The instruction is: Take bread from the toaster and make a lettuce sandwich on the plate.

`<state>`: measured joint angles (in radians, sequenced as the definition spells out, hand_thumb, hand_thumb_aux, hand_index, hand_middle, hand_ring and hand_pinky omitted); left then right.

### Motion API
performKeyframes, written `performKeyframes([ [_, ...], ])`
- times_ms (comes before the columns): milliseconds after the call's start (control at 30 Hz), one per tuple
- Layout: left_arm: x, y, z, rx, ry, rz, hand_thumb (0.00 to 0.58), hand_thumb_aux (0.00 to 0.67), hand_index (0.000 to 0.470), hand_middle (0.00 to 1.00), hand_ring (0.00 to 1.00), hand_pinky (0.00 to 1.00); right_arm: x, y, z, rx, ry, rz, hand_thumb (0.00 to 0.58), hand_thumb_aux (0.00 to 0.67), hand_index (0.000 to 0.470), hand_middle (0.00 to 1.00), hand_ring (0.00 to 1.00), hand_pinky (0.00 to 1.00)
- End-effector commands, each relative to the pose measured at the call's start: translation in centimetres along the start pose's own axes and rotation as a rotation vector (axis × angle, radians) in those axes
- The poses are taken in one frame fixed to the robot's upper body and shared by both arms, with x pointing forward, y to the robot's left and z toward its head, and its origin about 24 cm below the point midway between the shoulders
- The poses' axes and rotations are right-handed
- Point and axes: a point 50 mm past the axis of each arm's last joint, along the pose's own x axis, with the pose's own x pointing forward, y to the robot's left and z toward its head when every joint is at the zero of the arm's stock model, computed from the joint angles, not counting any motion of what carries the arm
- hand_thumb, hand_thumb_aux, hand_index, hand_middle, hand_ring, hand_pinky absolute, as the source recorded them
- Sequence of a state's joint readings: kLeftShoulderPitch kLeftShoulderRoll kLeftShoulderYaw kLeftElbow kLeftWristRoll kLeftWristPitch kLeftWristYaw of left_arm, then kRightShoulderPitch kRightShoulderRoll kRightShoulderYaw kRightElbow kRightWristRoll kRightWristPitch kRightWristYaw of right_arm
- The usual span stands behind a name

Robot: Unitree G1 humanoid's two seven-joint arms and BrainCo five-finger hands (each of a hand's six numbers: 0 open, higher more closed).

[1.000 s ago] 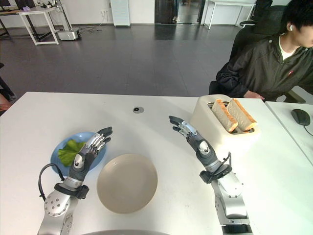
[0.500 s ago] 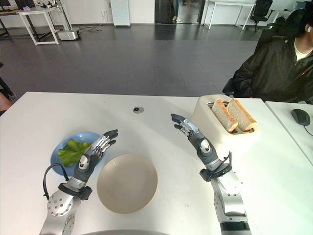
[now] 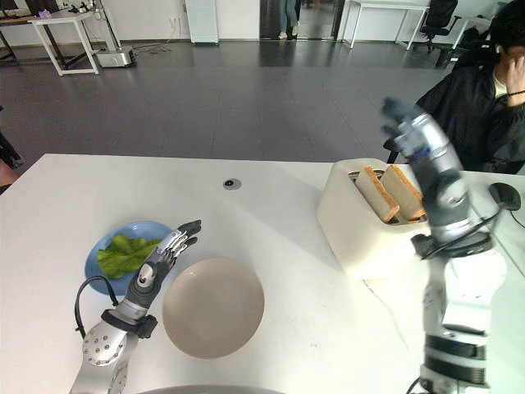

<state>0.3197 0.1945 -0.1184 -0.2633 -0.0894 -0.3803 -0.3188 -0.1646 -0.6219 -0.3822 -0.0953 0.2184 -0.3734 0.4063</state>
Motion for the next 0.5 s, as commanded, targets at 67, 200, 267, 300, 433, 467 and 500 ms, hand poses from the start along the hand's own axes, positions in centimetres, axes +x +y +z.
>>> performKeyframes([
  [67,0.1,-0.5,0.0,0.002,0.003,-0.016,0.000,0.000,0.000,0.00,0.00,0.00,-2.3,-2.6,-5.7,-0.437,0.428,0.072,0.000,0.000,0.000,0.00,0.00,0.00],
  [200,0.1,-0.5,0.0,0.008,0.005,-0.019,0.000,0.000,0.000,0.00,0.00,0.00,-4.4,-3.0,-8.1,-0.533,0.588,0.130,0.000,0.000,0.000,0.00,0.00,0.00],
  [267,0.1,-0.4,0.0,0.008,0.005,-0.022,0.000,0.000,0.000,0.00,0.00,0.00,-5.1,-2.9,-8.6,-0.534,0.625,0.131,0.000,0.000,0.000,0.00,0.00,0.00],
  [300,0.1,-0.4,0.0,0.009,0.006,-0.022,0.000,0.000,0.000,0.00,0.00,0.00,-5.2,-3.0,-8.7,-0.536,0.636,0.128,0.058,0.034,0.024,0.00,0.00,0.00],
  [433,0.0,-0.4,-0.1,0.012,0.007,-0.023,0.000,0.000,0.000,0.00,0.00,0.00,-5.6,-3.0,-8.9,-0.540,0.667,0.136,0.458,0.363,0.254,0.00,0.00,0.00],
  [467,0.0,-0.3,-0.1,0.013,0.008,-0.023,0.000,0.000,0.000,0.00,0.00,0.00,-5.7,-2.8,-9.0,-0.537,0.674,0.142,0.503,0.426,0.299,0.00,0.00,0.00],
  [500,0.0,-0.3,-0.1,0.014,0.008,-0.023,0.000,0.000,0.000,0.00,0.00,0.00,-5.8,-2.7,-9.1,-0.534,0.678,0.148,0.511,0.439,0.308,0.00,0.00,0.00],
])
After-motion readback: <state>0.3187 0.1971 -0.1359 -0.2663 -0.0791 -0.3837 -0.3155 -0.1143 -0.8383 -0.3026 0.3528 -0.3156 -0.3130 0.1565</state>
